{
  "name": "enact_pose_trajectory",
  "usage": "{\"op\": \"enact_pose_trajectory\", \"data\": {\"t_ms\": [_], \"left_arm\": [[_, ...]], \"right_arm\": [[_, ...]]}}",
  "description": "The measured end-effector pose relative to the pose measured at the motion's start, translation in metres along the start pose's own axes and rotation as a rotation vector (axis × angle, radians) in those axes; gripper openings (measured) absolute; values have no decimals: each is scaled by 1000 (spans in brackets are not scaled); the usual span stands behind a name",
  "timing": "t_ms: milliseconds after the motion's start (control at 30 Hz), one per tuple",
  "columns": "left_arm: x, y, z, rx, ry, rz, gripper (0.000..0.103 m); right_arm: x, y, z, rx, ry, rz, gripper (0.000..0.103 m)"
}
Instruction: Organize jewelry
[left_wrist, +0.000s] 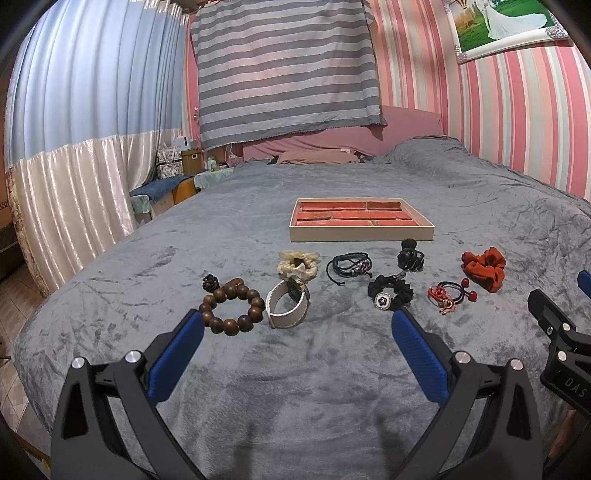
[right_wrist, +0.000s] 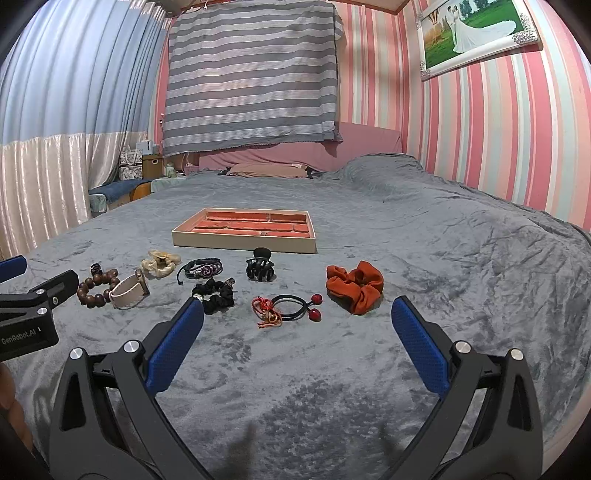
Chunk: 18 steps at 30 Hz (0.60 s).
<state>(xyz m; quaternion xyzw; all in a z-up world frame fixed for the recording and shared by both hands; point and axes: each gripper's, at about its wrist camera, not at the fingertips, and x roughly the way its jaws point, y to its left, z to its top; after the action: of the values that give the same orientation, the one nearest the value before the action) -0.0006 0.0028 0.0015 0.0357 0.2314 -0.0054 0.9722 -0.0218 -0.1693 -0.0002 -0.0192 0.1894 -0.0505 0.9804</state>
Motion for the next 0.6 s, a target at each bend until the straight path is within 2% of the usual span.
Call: {"op": "enact_pose_trajectory", "data": {"t_ms": [600], "left_arm": [[1,1,1,-2,0,1,99]], "right_arm": [[0,-1,-2,-1,0,-3,99]]}}
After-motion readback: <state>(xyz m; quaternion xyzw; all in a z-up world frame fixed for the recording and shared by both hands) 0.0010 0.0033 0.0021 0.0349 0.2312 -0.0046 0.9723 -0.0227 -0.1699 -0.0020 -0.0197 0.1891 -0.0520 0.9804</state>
